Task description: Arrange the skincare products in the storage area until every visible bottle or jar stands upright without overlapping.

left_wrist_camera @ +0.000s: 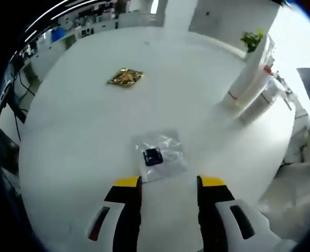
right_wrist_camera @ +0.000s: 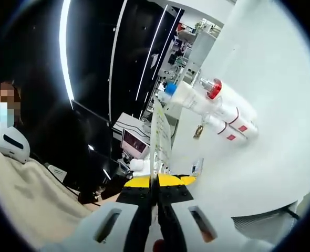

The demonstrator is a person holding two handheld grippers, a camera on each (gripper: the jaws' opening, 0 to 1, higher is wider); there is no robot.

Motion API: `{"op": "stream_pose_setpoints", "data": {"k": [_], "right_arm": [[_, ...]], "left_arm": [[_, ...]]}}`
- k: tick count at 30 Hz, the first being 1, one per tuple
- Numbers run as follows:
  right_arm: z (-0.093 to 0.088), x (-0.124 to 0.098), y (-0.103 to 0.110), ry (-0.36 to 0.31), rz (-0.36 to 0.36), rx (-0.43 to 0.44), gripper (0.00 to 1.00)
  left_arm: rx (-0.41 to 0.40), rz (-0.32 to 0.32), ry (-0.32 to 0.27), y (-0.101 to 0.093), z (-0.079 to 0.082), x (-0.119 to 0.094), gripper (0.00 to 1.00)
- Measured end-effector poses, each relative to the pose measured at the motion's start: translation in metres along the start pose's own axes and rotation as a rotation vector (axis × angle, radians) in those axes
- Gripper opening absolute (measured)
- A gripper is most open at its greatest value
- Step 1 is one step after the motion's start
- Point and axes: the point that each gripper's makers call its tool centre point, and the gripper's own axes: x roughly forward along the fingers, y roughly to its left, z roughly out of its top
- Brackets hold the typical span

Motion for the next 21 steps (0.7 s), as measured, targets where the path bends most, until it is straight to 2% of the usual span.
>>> {"op": "stream_pose_setpoints", "data": {"k": [3,5,7,8,9,11,14,18,21], "right_arm": [[-0.001,0.0,0.0,0.005,0.002,-0.003,0.02],[-0.002,0.001,0.0,0.008,0.001,-0.003,0.02],[-0.003,0.001,0.001,0.014,0.001,-0.003,0.02],[-0.003,0.001,0.001,0.016,0.001,-0.004,0.02],[-0.004,0.002,0.002,0.022,0.002,-0.008,0.02],[-0.005,0.002,0.003,0.028,0.004,-0.012,0.02],[-0.006,0.002,0.003,0.033,0.006,-0.017,0.02],[-0.005,0.002,0.006,0.021,0.022,-0.009,0.02],[-0.003,0.002,0.008,0.01,0.03,-0.002,0.02]], "left_arm": [[-0.038,-0.047,-0.022,-0.01,0.003,-0.006,0.39],[-0.111,-0.153,-0.032,-0.029,0.005,-0.013,0.39],[-0.154,-0.231,-0.071,-0.041,0.012,-0.021,0.39],[-0.161,-0.246,-0.077,-0.044,0.013,-0.023,0.39],[-0.185,-0.303,-0.091,-0.054,0.016,-0.029,0.39],[-0.237,-0.373,-0.132,-0.066,0.023,-0.04,0.4],[-0.268,-0.46,-0.165,-0.079,0.028,-0.052,0.4],[-0.266,-0.55,-0.163,-0.1,0.025,-0.066,0.43],[-0.312,-0.625,-0.173,-0.114,0.025,-0.075,0.45]]}}
